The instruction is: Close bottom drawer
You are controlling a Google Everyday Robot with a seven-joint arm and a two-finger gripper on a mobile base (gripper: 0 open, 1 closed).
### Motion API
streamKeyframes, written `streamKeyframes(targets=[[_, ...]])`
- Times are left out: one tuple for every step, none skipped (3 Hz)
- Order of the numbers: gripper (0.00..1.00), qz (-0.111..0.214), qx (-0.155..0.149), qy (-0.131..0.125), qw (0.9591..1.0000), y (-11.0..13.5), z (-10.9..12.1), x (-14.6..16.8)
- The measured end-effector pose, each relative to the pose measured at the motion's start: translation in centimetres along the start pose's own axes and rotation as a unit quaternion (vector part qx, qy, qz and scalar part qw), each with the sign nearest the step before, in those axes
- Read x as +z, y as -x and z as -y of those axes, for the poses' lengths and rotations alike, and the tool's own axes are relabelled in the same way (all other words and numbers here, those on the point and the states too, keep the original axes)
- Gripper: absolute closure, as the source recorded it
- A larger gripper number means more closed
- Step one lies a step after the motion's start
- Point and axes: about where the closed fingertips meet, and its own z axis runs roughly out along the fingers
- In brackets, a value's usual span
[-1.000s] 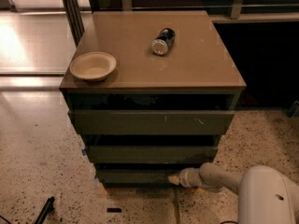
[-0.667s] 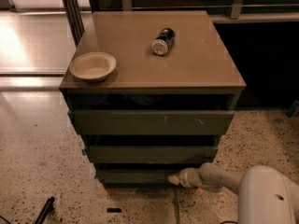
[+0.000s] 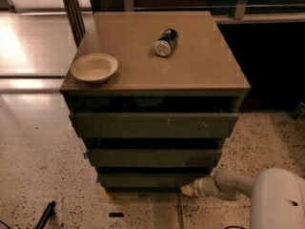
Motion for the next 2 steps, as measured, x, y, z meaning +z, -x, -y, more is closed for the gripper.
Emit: streamKeyframes(targets=[[0.81, -0.002, 0.003, 0.000, 1.0000, -0.21, 0.02, -0.07], [0.58, -0.002, 0.003, 0.000, 1.0000, -0.21, 0.02, -0.07]])
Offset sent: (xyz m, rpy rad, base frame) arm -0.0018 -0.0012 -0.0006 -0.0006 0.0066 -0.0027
